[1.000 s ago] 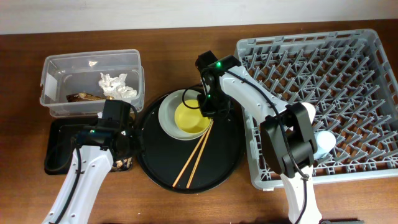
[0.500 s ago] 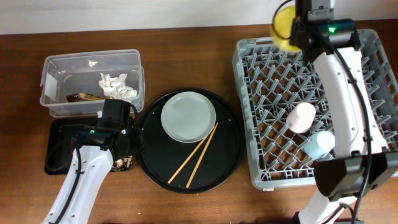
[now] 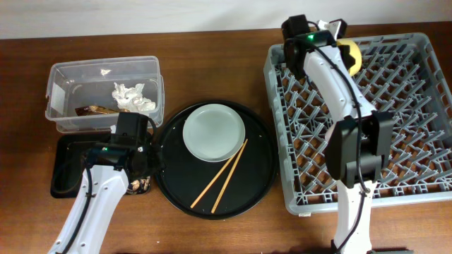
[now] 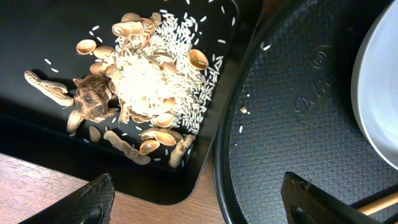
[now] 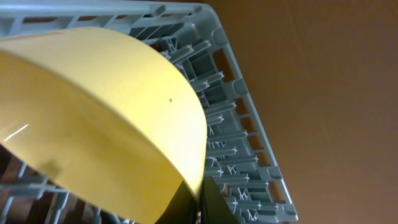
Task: Sort waste into correct bins and load items into the dishwasher rack
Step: 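Grasp the yellow bowl with the right gripper and set it in the rack, then grasp the white plate with the right gripper and stand it in the rack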
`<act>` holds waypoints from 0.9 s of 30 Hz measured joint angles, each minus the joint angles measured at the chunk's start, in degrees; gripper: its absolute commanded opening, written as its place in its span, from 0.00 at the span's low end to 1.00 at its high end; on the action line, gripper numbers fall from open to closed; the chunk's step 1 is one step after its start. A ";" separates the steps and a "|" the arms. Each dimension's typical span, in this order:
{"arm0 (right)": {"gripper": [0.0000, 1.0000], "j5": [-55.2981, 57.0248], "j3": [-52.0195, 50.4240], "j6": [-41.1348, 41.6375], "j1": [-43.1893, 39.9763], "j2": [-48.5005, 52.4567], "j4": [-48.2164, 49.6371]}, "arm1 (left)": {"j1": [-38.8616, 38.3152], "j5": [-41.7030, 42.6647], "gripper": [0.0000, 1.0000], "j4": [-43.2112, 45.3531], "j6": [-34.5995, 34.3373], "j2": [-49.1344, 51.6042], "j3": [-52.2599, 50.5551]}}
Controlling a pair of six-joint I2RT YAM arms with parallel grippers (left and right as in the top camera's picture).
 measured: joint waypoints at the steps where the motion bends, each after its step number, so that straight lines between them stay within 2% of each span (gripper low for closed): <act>1: 0.04 0.09 -0.04 1.33 0.52 0.11 -1.40 | 0.00 0.00 0.85 -0.02 0.00 0.00 0.00; 3: 0.06 0.46 -0.09 6.38 1.16 0.11 -8.98 | 0.00 0.00 0.85 0.04 0.00 0.00 0.00; 4: 0.15 0.31 -0.11 9.03 1.46 0.11 -12.02 | 0.00 0.00 0.85 0.13 0.00 0.00 0.00; 6: 0.64 -3.52 -0.20 15.76 2.19 0.07 -15.93 | 0.00 0.00 0.85 0.22 0.00 0.00 0.00; 8: 0.89 -8.26 -0.33 17.59 2.47 -1.22 -16.37 | 0.00 0.00 0.85 0.13 0.00 0.00 0.00; 9: 0.96 -11.65 -0.55 18.45 2.47 -4.13 -16.39 | 0.00 0.00 0.85 0.15 0.00 0.00 0.00; 10: 0.99 -12.96 -0.55 18.67 2.47 -6.69 -16.59 | 0.00 0.00 0.85 0.15 0.00 0.00 0.00; 12: 0.99 -16.96 -0.57 18.69 2.47 -16.31 -16.63 | 0.00 0.00 0.85 0.13 0.00 0.00 0.00; 14: 0.99 -27.71 -0.59 12.79 2.45 -24.00 -16.61 | 0.00 0.00 0.86 0.11 0.00 0.00 0.00; 16: 0.99 -45.75 -0.57 3.30 2.49 -26.62 -16.81 | 0.00 0.00 0.86 -0.04 0.00 0.00 0.00; 18: 0.99 -60.96 -0.57 -2.91 3.61 -25.35 -16.79 | 0.00 -0.22 0.86 -0.11 -0.02 0.00 0.00; 20: 0.99 -68.32 -0.59 -5.84 7.78 -21.68 -16.81 | 0.00 -1.05 0.86 -0.48 -1.05 0.00 0.00; 23: 0.99 -71.47 -0.66 -5.46 13.27 -12.83 -16.98 | 0.00 -1.27 0.86 -0.81 -1.33 0.00 0.00; 27: 0.96 -73.77 -1.29 -3.43 15.19 -3.10 -16.50 | 0.00 -1.31 0.86 -1.14 -1.53 0.00 0.00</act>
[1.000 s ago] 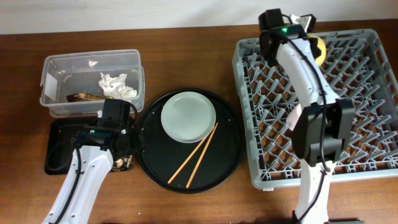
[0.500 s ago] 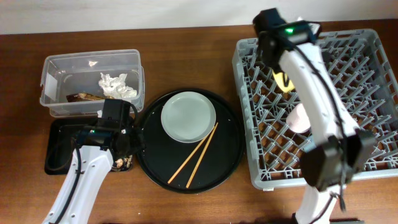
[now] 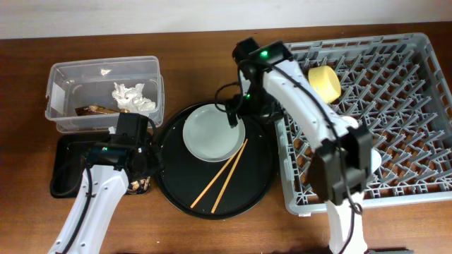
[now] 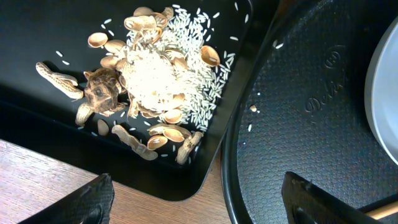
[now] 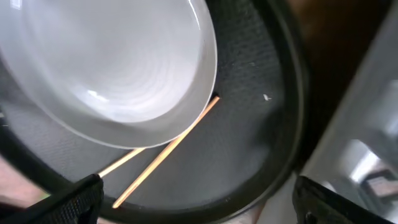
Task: Sort waste into correct bins and load items into the dishwasher rack
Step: 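Grasp the white plate with the right gripper and stand it in the rack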
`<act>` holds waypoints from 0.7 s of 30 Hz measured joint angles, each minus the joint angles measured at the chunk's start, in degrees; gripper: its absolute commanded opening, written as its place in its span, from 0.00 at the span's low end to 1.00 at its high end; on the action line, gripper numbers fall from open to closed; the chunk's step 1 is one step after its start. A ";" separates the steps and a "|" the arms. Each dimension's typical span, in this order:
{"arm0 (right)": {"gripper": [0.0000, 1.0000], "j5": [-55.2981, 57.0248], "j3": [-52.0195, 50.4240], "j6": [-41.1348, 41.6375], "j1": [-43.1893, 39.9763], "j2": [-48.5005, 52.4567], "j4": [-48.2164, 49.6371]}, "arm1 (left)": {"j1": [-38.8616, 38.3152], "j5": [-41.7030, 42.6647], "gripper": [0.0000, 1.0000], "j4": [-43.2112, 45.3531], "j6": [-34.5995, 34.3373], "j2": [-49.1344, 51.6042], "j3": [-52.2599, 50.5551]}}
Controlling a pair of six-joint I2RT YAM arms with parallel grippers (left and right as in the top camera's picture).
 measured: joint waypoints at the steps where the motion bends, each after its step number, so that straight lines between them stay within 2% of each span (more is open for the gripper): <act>1: 0.92 0.26 -0.63 1.01 0.48 2.16 0.39 | 0.00 -0.07 0.86 0.00 0.00 0.00 0.00; 5: 0.77 0.46 -3.45 2.99 1.20 6.69 7.30 | 0.00 -0.15 0.86 0.00 0.00 0.00 0.00; 6: 0.64 0.46 -3.54 3.08 1.84 6.86 7.87 | 0.00 -0.13 0.86 -0.02 0.00 0.00 0.00; 7: 0.60 0.46 -3.54 3.06 2.51 6.93 8.57 | 0.00 -0.13 0.86 -0.02 0.00 0.00 0.00; 11: 0.59 0.92 -3.91 3.54 3.54 8.50 9.97 | 0.00 -0.13 0.86 -0.02 0.00 0.00 0.00; 12: 0.55 1.14 -5.20 4.35 3.54 8.55 11.50 | 0.00 -0.15 0.86 0.00 0.00 0.00 0.00; 13: 0.49 1.53 -6.38 4.68 3.54 8.55 12.55 | 0.00 -0.15 0.86 -0.04 0.00 0.00 0.00; 15: 0.20 2.32 -7.45 5.81 3.43 8.20 13.53 | 0.00 -0.15 0.86 0.02 0.00 0.00 0.00; 17: 0.04 2.58 -7.56 6.03 2.97 8.11 14.16 | 0.00 -0.13 0.86 -0.02 0.00 0.00 0.00; 21: 0.04 0.07 -4.61 6.19 -0.04 8.00 11.80 | 0.00 -0.13 0.86 -0.15 0.00 0.00 0.00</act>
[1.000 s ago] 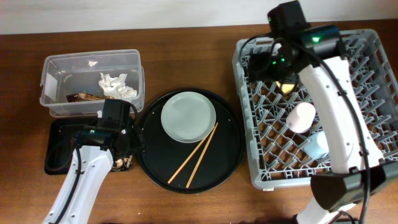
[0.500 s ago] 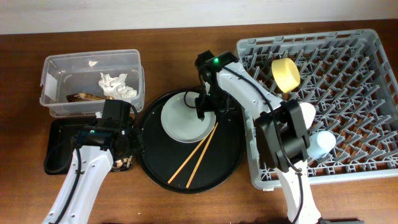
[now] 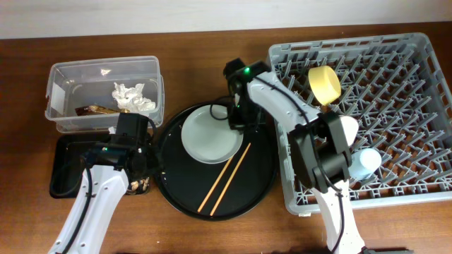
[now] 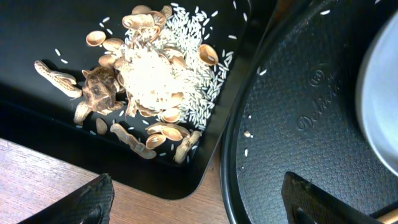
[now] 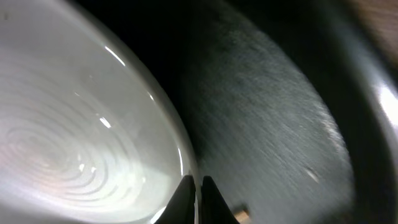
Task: Sort waste into correct bins and load items into the dishwasher rack
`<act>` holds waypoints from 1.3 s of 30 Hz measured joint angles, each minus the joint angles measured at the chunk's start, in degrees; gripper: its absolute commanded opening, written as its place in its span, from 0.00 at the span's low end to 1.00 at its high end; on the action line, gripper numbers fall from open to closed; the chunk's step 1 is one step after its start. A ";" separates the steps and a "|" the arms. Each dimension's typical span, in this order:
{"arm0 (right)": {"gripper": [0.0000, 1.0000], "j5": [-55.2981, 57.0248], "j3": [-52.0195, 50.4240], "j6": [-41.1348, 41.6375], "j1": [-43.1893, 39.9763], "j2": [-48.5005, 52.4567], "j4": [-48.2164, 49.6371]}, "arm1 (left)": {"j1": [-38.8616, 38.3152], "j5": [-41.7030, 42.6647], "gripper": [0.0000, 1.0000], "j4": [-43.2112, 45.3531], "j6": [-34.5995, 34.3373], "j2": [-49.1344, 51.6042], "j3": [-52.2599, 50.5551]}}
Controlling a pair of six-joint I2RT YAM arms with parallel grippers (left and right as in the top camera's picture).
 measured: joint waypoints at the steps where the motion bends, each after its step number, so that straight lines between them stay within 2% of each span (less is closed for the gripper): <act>1: 0.04 0.98 1.55 -0.59 -1.25 0.00 -1.68 | 0.00 0.00 0.86 -0.04 0.00 0.00 0.00; 4: 0.04 8.72 6.82 -2.14 -2.86 -5.57 -6.54 | 0.00 0.00 0.86 -0.02 0.00 0.00 0.00; 6: 0.04 18.60 10.32 -2.38 -2.86 -15.04 -6.99 | 0.00 0.00 0.86 0.00 0.00 0.00 0.00; 8: 0.04 34.27 11.98 -2.75 -2.95 -24.17 -6.88 | 0.00 0.00 0.86 0.00 0.00 0.00 0.00; 10: 0.04 52.02 11.98 -3.13 -3.19 -26.14 -7.43 | 0.00 0.00 0.86 0.00 0.00 -0.02 0.00; 11: 0.04 56.78 11.28 -3.15 -3.45 -26.12 -7.43 | 0.00 0.00 0.86 -0.02 0.00 0.00 0.00; 14: 0.04 62.38 8.28 -2.75 -4.83 -25.94 -8.04 | 0.00 0.00 0.86 -0.02 0.00 0.00 0.00; 21: 0.04 56.02 -8.96 0.98 -6.45 -25.49 -1.62 | 0.00 0.00 0.86 0.02 0.00 0.00 0.00; 22: 0.08 53.33 -9.86 1.16 -6.19 -25.40 -0.98 | 0.00 0.00 0.86 0.31 0.00 -0.02 0.00; 24: 0.50 49.48 -9.79 1.46 -6.58 -25.94 0.72 | 0.00 0.00 0.86 0.46 0.00 -0.02 0.00; 25: 0.66 42.71 -9.86 1.16 -6.27 -25.88 1.75 | 0.00 0.00 0.86 0.44 0.00 0.00 0.00; 27: 0.69 35.63 -9.94 1.16 -5.66 -25.49 3.08 | 0.00 0.00 0.86 0.55 0.00 0.00 0.00; 29: 0.75 33.94 -8.11 1.25 -5.68 -25.49 0.90 | 0.00 0.00 0.86 0.59 0.00 -0.02 0.00; 30: 0.87 33.33 -5.11 1.16 -5.75 -25.99 -0.68 | 0.00 0.00 0.86 0.55 0.00 -0.02 0.00; 31: 0.92 32.26 -3.21 1.62 -6.01 -27.65 -2.93 | 0.00 0.00 0.91 0.59 0.00 0.00 0.00; 33: 0.91 25.44 -1.49 1.31 -7.30 -32.22 -7.63 | 0.00 -0.02 0.92 0.59 -0.24 -0.02 0.00; 35: 0.91 10.25 -1.46 1.27 -6.99 -35.19 -12.39 | 0.00 0.00 0.93 0.59 -0.22 -0.02 0.00; 36: 0.91 6.49 -4.02 1.33 -5.27 -35.10 -12.81 | 0.00 0.00 0.93 0.59 -0.22 -0.02 0.00; 39: 0.91 2.19 -18.21 4.90 3.50 -34.67 -5.53 | 0.00 0.00 0.93 0.57 -0.22 -0.02 -0.04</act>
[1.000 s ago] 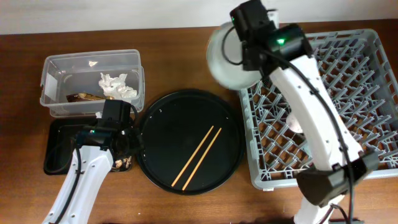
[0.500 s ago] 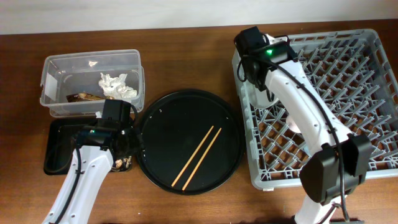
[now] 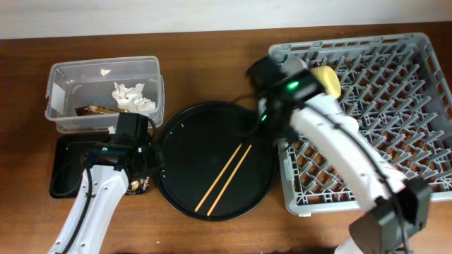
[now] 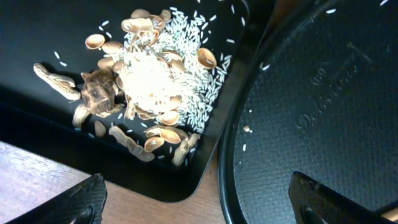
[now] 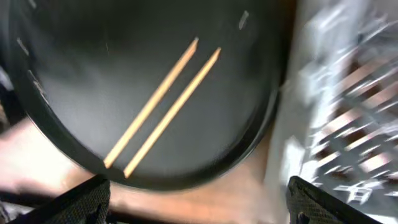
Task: Sort waste into correct bins and load items into the dishwasher rack
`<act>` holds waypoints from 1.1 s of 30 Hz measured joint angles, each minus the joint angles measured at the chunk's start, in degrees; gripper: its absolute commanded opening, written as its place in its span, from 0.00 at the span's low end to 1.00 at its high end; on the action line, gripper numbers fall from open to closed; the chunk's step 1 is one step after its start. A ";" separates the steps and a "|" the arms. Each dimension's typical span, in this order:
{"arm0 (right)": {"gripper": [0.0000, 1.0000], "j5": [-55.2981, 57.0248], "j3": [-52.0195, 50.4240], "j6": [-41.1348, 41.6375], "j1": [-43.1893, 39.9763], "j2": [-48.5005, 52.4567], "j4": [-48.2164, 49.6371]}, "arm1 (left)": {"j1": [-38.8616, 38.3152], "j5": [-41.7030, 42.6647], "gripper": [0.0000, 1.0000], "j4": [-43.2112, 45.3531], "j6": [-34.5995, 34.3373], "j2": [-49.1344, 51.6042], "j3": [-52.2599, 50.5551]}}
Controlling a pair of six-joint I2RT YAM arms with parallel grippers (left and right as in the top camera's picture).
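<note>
Two wooden chopsticks [image 3: 227,175] lie side by side on the round black tray [image 3: 176,141]; the right wrist view shows them too, chopsticks [image 5: 163,106]. No plate is on the tray. My right gripper [image 5: 199,208] is open above the tray's right edge, beside the grey dishwasher rack [image 3: 424,106]. A yellow cup [image 3: 326,79] sits in the rack's back left. My left gripper [image 4: 196,202] is open and empty over the corner of the black rectangular bin [image 4: 37,37], which holds rice and peanut shells [image 4: 146,81].
A clear plastic bin [image 3: 63,74] with crumpled tissue [image 3: 131,95] and a brown wrapper stands at the back left. The black bin [image 3: 67,166] sits in front of it, touching the round tray. The right arm crosses the rack's left edge.
The pale plate is gone from the round tray. My right gripper, then shut on its rim, is now open and higher, near the tray's right edge by the rack. The left arm stayed put.
My right gripper first held the yellow cup at the rack's back left corner. Then the cup sat in the rack and the gripper was open over the plate on the tray. It then shut on the plate's rim; now the tray holds only chopsticks.
</note>
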 measured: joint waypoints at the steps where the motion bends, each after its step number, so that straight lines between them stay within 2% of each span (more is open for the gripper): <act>1: 0.91 -0.90 -5.66 1.42 2.99 0.50 3.58 | 0.00 0.00 0.93 -0.07 0.00 0.00 0.00; 6: 0.86 -2.03 -28.06 11.74 12.39 0.44 26.82 | 0.00 0.00 0.93 -0.04 -0.02 0.00 -0.02; 8: 0.86 -2.01 -30.60 13.57 12.70 0.74 31.54 | 0.00 0.00 0.93 0.00 0.00 0.00 -0.02; 10: 0.85 -1.49 -30.75 14.27 12.70 1.36 32.33 | 0.00 0.00 0.93 0.00 -0.02 0.00 -0.02; 13: 0.69 0.81 -30.73 15.39 12.74 5.14 32.30 | 0.00 0.00 0.93 0.00 0.00 0.00 -0.02; 17: 0.68 4.11 -30.53 17.53 12.74 5.20 32.50 | 0.00 0.00 0.93 0.02 -0.02 0.00 -0.02; 18: 0.65 4.09 -30.51 17.51 12.74 5.20 32.50 | 0.00 0.00 0.93 0.00 0.00 0.00 -0.02; 22: 0.67 7.58 -27.23 17.66 12.74 6.01 27.61 | 0.00 0.00 0.93 -0.04 -0.02 0.00 -0.02; 26: 0.68 9.11 -24.35 17.49 12.74 6.29 27.78 | 0.00 0.00 0.93 0.00 -0.02 0.00 -0.02; 29: 0.70 9.35 -23.96 17.42 12.74 10.38 28.04 | 0.00 0.02 0.93 0.00 -0.02 0.00 -0.02; 30: 0.67 9.44 -23.82 17.42 12.74 10.56 28.02 | 0.00 0.00 0.93 0.00 0.00 0.00 -0.02; 31: 0.59 9.44 -23.76 17.40 12.74 10.60 27.93 | 0.00 0.00 0.93 0.00 0.00 0.00 -0.02; 33: 0.35 9.01 -23.50 17.40 12.74 10.82 28.11 | 0.00 0.00 0.93 0.00 -0.02 0.00 -0.02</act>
